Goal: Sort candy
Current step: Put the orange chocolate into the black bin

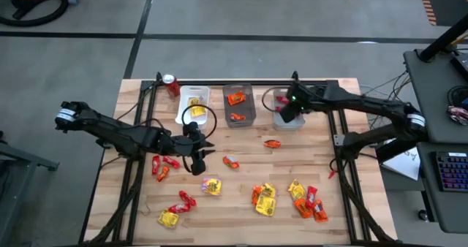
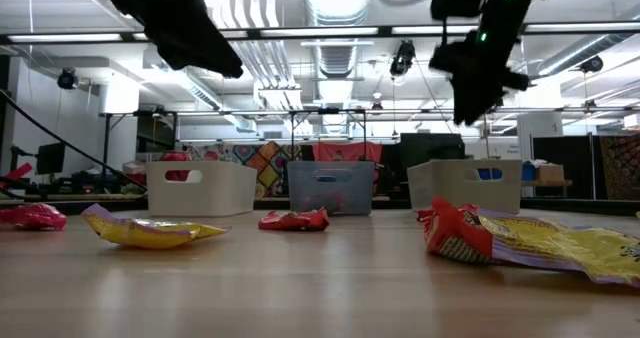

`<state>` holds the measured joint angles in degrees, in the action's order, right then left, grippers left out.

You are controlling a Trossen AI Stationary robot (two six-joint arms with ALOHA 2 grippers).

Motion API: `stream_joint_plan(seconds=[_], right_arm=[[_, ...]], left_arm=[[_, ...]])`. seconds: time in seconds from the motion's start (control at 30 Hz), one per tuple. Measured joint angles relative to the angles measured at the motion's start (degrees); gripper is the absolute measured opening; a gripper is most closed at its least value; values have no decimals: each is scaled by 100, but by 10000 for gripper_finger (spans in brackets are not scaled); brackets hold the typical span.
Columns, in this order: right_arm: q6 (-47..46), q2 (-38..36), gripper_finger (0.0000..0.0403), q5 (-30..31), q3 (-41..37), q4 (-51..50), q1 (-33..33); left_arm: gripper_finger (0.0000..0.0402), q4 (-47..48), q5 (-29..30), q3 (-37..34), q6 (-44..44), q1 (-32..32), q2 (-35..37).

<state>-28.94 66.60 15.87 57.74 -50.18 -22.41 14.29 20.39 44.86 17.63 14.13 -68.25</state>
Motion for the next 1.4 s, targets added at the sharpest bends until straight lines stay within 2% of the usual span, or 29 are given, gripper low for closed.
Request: stream_joint_plan(seconds=[0.17, 0.3, 0.47, 0.6, 0.7, 0.8, 1.07, 1.17, 1.27, 1.4], right_arm=[[-10, -462, 117, 3, 0, 178, 992], [-53, -552, 114, 9, 0, 421, 1833], [-179, -468, 116, 53, 0, 514, 2655], [-425, -378, 114, 64, 0, 512, 3073], [-470, -316, 114, 67, 0, 564, 3286], [-469, -257, 117, 67, 0, 599, 3402], [-465, -187, 114, 71, 0, 617, 3418], [-479, -187, 115, 69, 0, 617, 3418], [-493, -166, 118, 71, 0, 621, 3418], [-502, -135, 117, 69, 0, 621, 3418]], left_arm=[[83, -690, -619, -263, -302, 19, 0], [104, -1392, -765, -531, -644, 84, 0], [155, -1824, -766, -815, -971, 198, 0], [208, -2579, -764, -1121, -1198, 248, -90], [239, -3205, -759, -1273, -1268, 258, -406], [255, -3523, -757, -1283, -1383, 258, -934], [258, -3562, -737, -729, -1681, 204, -2519], [257, -3570, -711, -555, -1594, 68, -2875], [251, -3580, -409, -480, -1582, -52, -3167], [245, -3572, -413, -448, -1567, -155, -3453]])
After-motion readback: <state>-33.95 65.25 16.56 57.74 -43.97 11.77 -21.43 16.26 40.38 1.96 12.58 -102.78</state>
